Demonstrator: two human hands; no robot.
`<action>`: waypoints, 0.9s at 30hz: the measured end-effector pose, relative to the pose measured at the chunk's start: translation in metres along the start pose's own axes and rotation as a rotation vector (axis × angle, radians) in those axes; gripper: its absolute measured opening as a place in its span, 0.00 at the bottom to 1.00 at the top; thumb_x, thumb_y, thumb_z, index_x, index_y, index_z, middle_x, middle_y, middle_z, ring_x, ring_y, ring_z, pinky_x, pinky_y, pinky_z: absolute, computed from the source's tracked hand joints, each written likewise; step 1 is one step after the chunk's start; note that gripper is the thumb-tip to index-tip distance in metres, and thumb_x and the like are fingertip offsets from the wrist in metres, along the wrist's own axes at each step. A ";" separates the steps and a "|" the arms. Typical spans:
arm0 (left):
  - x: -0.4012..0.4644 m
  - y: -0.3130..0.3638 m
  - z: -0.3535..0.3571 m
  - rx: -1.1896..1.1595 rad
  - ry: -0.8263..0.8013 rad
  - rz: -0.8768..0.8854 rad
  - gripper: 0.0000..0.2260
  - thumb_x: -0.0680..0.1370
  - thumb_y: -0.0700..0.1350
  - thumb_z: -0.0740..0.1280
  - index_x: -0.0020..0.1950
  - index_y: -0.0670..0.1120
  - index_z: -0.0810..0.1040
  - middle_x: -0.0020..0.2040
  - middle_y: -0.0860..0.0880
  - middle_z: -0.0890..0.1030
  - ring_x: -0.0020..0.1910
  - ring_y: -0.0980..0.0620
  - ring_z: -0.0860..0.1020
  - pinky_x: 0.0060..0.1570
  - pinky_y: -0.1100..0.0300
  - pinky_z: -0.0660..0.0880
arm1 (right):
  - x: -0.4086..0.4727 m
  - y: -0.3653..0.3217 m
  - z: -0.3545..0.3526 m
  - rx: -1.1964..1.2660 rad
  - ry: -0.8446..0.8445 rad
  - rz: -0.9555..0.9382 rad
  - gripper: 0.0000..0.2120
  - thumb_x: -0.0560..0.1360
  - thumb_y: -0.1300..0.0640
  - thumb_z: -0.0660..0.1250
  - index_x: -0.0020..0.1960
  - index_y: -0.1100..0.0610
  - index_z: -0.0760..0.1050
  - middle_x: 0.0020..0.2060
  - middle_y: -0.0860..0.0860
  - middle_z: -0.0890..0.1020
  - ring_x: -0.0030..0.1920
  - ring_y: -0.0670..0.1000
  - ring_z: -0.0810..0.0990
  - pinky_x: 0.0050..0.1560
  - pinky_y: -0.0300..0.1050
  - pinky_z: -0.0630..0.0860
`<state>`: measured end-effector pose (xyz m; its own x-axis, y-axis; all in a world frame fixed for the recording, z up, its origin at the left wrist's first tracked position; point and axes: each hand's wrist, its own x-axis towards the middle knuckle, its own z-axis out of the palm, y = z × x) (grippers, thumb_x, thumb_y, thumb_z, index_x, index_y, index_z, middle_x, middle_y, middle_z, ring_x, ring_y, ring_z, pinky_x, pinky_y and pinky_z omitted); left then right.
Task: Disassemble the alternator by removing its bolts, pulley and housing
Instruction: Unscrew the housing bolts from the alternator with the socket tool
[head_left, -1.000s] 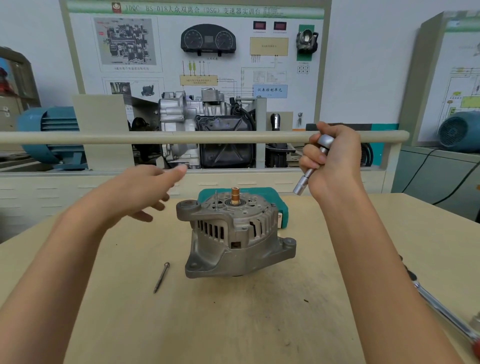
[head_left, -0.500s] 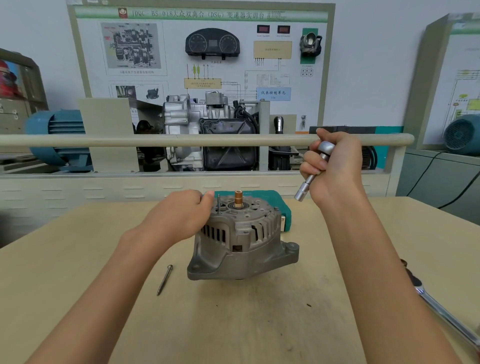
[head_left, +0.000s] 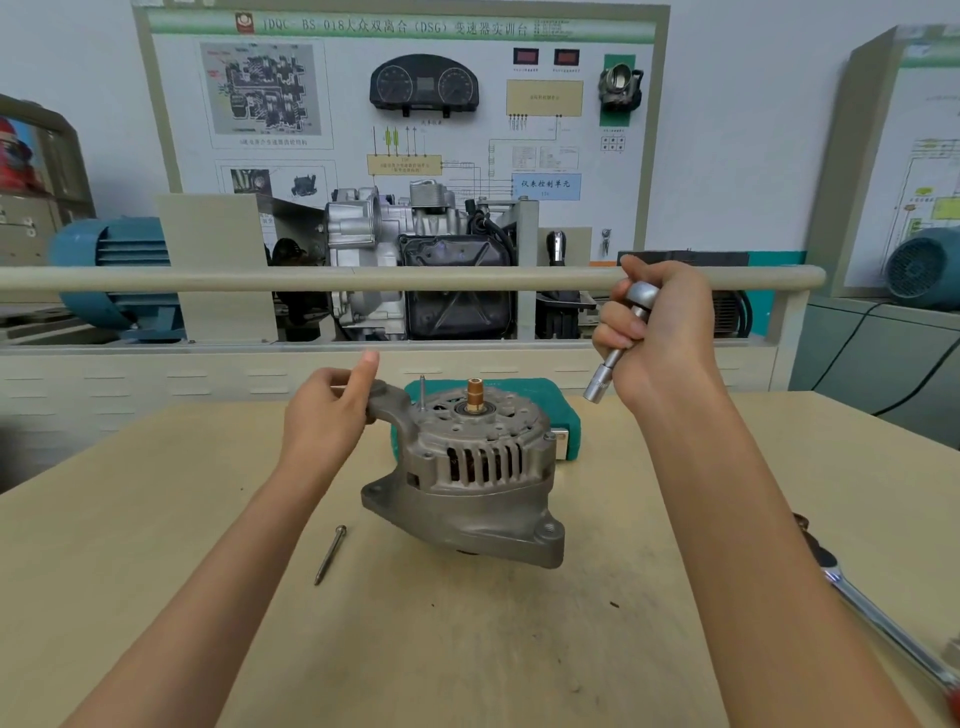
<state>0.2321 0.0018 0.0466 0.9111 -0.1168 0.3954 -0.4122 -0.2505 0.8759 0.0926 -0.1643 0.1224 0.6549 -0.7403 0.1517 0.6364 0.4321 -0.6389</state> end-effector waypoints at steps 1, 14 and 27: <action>0.001 0.002 -0.002 0.035 0.010 0.006 0.24 0.79 0.61 0.57 0.58 0.41 0.76 0.48 0.45 0.81 0.52 0.45 0.78 0.56 0.48 0.75 | 0.000 0.001 0.001 -0.005 -0.007 0.003 0.08 0.76 0.63 0.56 0.42 0.57 0.72 0.28 0.48 0.66 0.18 0.42 0.56 0.20 0.34 0.52; -0.017 0.028 0.006 0.741 -0.248 -0.024 0.30 0.82 0.56 0.57 0.68 0.30 0.60 0.58 0.36 0.79 0.56 0.40 0.78 0.40 0.58 0.70 | 0.012 0.026 -0.004 0.006 -0.044 0.024 0.09 0.78 0.64 0.55 0.43 0.57 0.70 0.28 0.49 0.65 0.19 0.43 0.58 0.19 0.34 0.55; 0.001 0.005 0.004 0.369 -0.296 0.041 0.20 0.81 0.50 0.60 0.67 0.38 0.63 0.57 0.42 0.79 0.56 0.43 0.76 0.43 0.56 0.73 | 0.016 0.033 -0.008 -0.043 -0.135 0.144 0.08 0.77 0.64 0.54 0.44 0.58 0.70 0.29 0.49 0.66 0.17 0.42 0.58 0.19 0.34 0.54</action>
<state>0.2309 -0.0033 0.0499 0.8759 -0.3892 0.2853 -0.4706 -0.5581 0.6834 0.1209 -0.1665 0.0982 0.7888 -0.5950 0.1544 0.5158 0.5040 -0.6928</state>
